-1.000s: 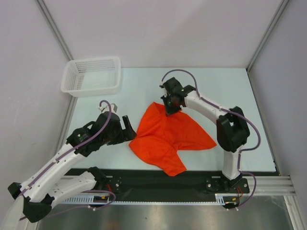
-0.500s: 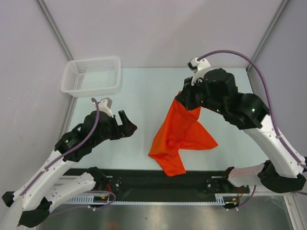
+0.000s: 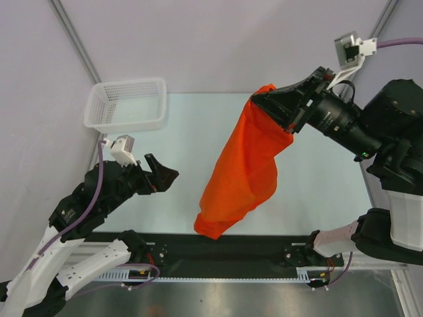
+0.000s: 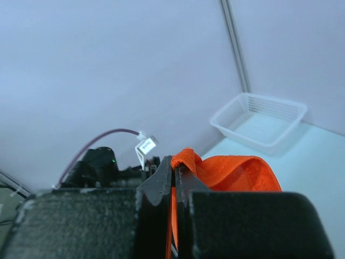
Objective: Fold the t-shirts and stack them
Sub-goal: Flatten the tshirt out
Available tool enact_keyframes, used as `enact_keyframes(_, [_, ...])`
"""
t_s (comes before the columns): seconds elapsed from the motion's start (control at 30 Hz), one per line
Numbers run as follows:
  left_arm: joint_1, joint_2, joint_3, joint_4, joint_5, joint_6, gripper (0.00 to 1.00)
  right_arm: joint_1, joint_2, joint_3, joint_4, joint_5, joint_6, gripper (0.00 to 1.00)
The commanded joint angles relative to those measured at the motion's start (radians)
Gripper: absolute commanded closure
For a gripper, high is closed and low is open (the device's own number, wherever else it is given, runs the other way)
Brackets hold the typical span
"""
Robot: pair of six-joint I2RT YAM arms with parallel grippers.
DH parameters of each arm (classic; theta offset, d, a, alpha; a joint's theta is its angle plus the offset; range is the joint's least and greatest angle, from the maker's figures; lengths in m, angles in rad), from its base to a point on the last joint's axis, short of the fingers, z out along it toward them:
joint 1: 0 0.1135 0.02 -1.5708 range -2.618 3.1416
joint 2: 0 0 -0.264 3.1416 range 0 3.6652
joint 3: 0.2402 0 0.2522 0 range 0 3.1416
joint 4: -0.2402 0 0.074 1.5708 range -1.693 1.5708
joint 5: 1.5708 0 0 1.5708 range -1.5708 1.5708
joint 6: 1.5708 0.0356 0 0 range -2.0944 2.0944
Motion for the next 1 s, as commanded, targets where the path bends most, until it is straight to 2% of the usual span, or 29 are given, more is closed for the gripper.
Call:
enact_keyframes(0.0, [-0.005, 0.0, 0.044, -0.009, 0.011, 0.045, 0.01, 0.007, -0.008, 0.025, 0.165, -0.052, 0.05, 1.0])
enact_keyframes(0.1, [-0.005, 0.001, 0.071, -0.017, 0.011, 0.062, 0.0, 0.007, 0.0, 0.031, 0.22, -0.066, 0.059, 1.0])
enact_keyframes(0.2, [-0.005, 0.012, 0.087, -0.017, 0.038, 0.085, 0.0, 0.007, 0.023, 0.108, 0.112, 0.105, 0.054, 1.0])
enact_keyframes(0.23, [-0.005, 0.018, 0.09, -0.022, 0.057, 0.096, 0.0, 0.007, 0.011, 0.103, 0.09, 0.232, 0.053, 1.0])
enact_keyframes(0.33, [-0.01, 0.058, 0.079, -0.091, 0.052, 0.085, 0.01, 0.007, -0.08, -0.042, 0.099, 0.408, 0.045, 1.0])
enact_keyframes(0.37, [-0.042, 0.075, 0.058, -0.124, 0.043, 0.077, 0.03, 0.007, -0.1, -0.114, 0.099, 0.442, 0.059, 1.0])
enact_keyframes(0.43, [-0.132, 0.104, 0.035, -0.137, -0.012, 0.02, 0.04, 0.007, -0.12, -0.15, 0.02, 0.561, 0.087, 1.0])
enact_keyframes(0.47, [-0.26, 0.116, 0.025, -0.149, -0.114, -0.011, 0.04, 0.006, -0.108, -0.156, -0.025, 0.598, 0.096, 1.0])
enact_keyframes(0.53, [-0.37, 0.188, 0.042, -0.187, -0.201, -0.088, 0.03, -0.013, -0.057, -0.173, -0.156, 0.67, 0.133, 1.0])
enact_keyframes(0.57, [-0.437, 0.216, 0.05, -0.195, -0.249, -0.108, 0.03, -0.034, -0.04, -0.185, -0.195, 0.683, 0.152, 1.0])
enact_keyframes(0.6, [-0.467, 0.246, 0.057, -0.201, -0.264, -0.131, 0.03, -0.116, -0.016, -0.235, -0.223, 0.643, 0.174, 1.0])
enact_keyframes(0.67, [-0.526, 0.297, 0.054, -0.183, -0.276, -0.186, 0.03, -0.204, -0.016, -0.32, -0.242, 0.571, 0.186, 1.0])
enact_keyframes(0.7, [-0.539, 0.305, 0.047, -0.162, -0.273, -0.192, 0.03, -0.287, -0.026, -0.429, -0.225, 0.506, 0.18, 1.0])
enact_keyframes(0.83, [-0.564, 0.325, -0.045, -0.038, -0.241, -0.206, 0.0, -0.445, -0.085, -0.608, -0.157, 0.362, 0.186, 1.0])
enact_keyframes(0.97, [-0.564, 0.45, -0.082, 0.061, -0.244, -0.154, 0.0, -0.52, -0.111, -0.725, -0.137, 0.312, 0.185, 1.0])
